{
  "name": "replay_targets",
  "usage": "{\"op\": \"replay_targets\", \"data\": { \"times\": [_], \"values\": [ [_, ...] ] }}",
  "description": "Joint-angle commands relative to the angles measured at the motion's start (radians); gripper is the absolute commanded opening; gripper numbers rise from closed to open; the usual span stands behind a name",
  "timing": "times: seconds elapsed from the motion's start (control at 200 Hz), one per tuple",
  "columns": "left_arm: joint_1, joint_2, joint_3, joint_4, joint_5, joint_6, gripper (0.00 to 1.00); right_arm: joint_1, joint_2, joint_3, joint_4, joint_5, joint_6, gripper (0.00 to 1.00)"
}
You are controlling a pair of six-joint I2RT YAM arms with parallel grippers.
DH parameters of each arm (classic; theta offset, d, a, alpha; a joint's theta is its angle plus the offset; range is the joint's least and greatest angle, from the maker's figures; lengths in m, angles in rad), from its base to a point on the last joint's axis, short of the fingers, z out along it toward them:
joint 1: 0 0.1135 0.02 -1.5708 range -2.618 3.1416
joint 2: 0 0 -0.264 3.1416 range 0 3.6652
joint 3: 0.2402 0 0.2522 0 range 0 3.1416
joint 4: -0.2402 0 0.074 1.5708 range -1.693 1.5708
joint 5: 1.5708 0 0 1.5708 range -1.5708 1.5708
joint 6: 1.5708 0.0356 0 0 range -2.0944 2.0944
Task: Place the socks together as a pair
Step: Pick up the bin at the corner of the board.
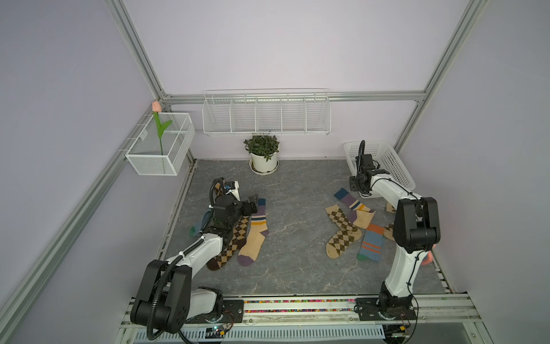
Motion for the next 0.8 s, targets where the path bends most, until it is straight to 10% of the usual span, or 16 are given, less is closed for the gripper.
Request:
{"op": "replay_targets", "data": {
  "times": [0.0, 0.265, 0.795],
  "values": [
    [-0.002, 0.007, 0.032, -0.004, 0.010, -0.001, 0.93, 0.008, 0.012, 0.009, -0.028, 0.038, 0.008, 0.25],
    [-0.002, 0.007, 0.032, -0.005, 0.005, -0.002, 0.93, 0.015, -0.062, -0.045, 0.013, 0.066, 0.016, 0.07],
    [-0.002, 0.008, 0.034, -0.008, 0.002, -0.003, 0.93, 0.120, -0.306, -0.141, 0.017, 0.000, -0.051, 0.07]
  ]
}}
